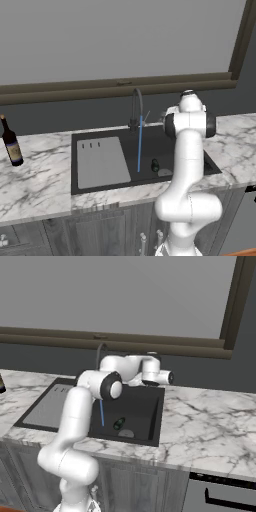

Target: Turn on the sink faucet. Then move the eggplant from the counter to the sink. Turn off the sink. Move the vegetable from the sink to the pot next to the stove. Finally move the pot to the rear left burner.

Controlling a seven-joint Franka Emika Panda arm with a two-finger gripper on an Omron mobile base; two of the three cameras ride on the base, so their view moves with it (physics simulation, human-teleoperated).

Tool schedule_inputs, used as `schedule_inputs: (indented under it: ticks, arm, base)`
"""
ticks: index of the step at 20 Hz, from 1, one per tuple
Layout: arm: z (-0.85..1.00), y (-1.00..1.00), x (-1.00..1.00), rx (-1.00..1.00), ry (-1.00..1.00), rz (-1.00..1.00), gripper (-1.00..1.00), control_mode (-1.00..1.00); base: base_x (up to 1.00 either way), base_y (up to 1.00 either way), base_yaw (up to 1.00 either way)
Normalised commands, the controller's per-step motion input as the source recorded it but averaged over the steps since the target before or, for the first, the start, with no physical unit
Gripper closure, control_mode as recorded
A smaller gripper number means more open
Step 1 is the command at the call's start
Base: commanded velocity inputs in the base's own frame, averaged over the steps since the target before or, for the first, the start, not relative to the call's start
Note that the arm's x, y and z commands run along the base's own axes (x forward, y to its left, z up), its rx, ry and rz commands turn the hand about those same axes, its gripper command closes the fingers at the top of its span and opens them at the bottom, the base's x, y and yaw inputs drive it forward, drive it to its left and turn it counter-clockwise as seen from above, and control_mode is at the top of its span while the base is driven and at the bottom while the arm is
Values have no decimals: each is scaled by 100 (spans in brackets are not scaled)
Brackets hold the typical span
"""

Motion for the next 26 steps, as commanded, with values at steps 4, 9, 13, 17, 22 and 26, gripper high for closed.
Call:
schedule_inputs:
  ticks: [4, 9, 13, 17, 22, 26]
  arm:
    - [-7, 19, 33, 0, 0, 18, -100, -100]
    - [-7, 24, 31, 0, 0, 17, -100, -100]
    - [-8, 24, 28, 0, 0, 16, -100, -100]
    - [-9, 31, 14, 0, 0, 15, -100, -100]
    - [-11, 48, 0, 0, 0, 7, -100, -100]
    - [-6, 53, 0, 0, 0, 0, -100, -100]
  base:
    - [0, 0, 0]
    - [0, 0, 0]
    - [0, 0, 0]
    - [0, 0, 0]
    - [0, 0, 0]
    - [0, 0, 0]
